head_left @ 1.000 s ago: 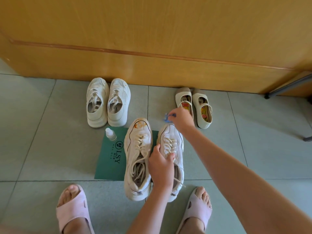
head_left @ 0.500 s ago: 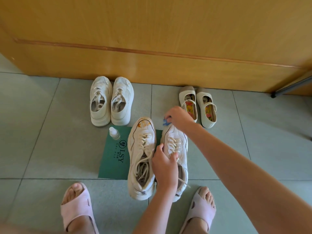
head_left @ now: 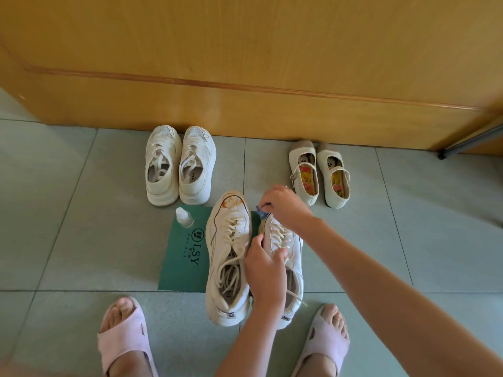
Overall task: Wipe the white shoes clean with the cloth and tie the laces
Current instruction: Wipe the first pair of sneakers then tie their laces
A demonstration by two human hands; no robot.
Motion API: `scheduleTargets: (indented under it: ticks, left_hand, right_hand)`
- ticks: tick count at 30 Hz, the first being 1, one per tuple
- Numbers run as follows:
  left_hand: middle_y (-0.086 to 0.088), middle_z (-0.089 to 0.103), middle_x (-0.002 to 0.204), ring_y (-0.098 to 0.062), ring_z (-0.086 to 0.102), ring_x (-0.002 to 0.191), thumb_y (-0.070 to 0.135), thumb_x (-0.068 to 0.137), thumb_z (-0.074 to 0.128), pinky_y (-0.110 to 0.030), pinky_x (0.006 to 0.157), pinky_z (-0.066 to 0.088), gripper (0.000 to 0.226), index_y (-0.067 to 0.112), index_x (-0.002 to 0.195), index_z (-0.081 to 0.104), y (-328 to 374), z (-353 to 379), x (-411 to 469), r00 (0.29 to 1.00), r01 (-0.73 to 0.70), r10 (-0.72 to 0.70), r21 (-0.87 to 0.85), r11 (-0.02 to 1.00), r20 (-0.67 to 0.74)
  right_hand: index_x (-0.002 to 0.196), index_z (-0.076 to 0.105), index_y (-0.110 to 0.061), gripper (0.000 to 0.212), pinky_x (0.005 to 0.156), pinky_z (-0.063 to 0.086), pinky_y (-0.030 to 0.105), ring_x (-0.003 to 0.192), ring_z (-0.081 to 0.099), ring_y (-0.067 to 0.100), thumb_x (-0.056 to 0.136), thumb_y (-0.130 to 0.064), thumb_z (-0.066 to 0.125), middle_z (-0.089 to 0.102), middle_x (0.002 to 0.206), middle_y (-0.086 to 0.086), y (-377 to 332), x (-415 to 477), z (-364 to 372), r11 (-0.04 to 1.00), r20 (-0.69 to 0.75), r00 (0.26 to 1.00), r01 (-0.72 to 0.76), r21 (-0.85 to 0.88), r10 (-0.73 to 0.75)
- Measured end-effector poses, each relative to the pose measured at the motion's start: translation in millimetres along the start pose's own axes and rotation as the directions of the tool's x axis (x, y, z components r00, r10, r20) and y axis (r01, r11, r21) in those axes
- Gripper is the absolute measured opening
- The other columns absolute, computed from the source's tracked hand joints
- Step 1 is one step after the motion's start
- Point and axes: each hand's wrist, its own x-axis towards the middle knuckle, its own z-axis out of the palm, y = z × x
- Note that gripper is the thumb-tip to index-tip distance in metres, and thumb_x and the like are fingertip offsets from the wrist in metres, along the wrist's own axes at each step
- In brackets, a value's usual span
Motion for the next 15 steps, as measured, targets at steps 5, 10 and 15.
scheduleTargets:
  ticks: [5,10,15]
  left_hand:
    - [-0.004,0.056,0.128,-0.018,0.049,0.120,0.022,0.082,0.068,-0.028,0.099,0.037,0.056,0.010,0.133,0.049,2,0,-1,1.000,0.003,-0.003,0.004,1.000,-0.003]
    - [-0.003,0.058,0.125,-0.016,0.050,0.116,0.021,0.081,0.068,-0.027,0.098,0.038,0.055,0.011,0.132,0.050,0,0,0,1.000,0.005,-0.005,-0.013,1.000,-0.002]
    - [0.001,0.061,0.117,-0.018,0.055,0.111,0.021,0.080,0.070,-0.027,0.093,0.041,0.049,0.013,0.125,0.055,-2,2,2,1.000,-0.018,0.018,-0.016,1.000,0.000]
  right_hand:
    - [0.103,0.071,-0.003,0.019,0.078,0.050,0.024,0.087,0.064,0.024,0.089,-0.008,0.058,0.070,0.101,0.015,29,-8,-12,0.950,-0.215,0.953,-0.149,0.275,0.212]
    - [0.103,0.072,-0.006,0.019,0.067,0.040,0.003,0.085,0.061,0.014,0.087,-0.006,0.062,0.070,0.100,0.009,30,-29,4,0.851,-0.339,0.868,-0.159,0.501,0.362]
    - [0.096,0.074,-0.010,0.015,0.078,0.049,0.021,0.089,0.061,0.016,0.085,-0.008,0.064,0.070,0.098,0.002,13,-44,22,0.861,-0.452,0.814,-0.110,0.496,0.365]
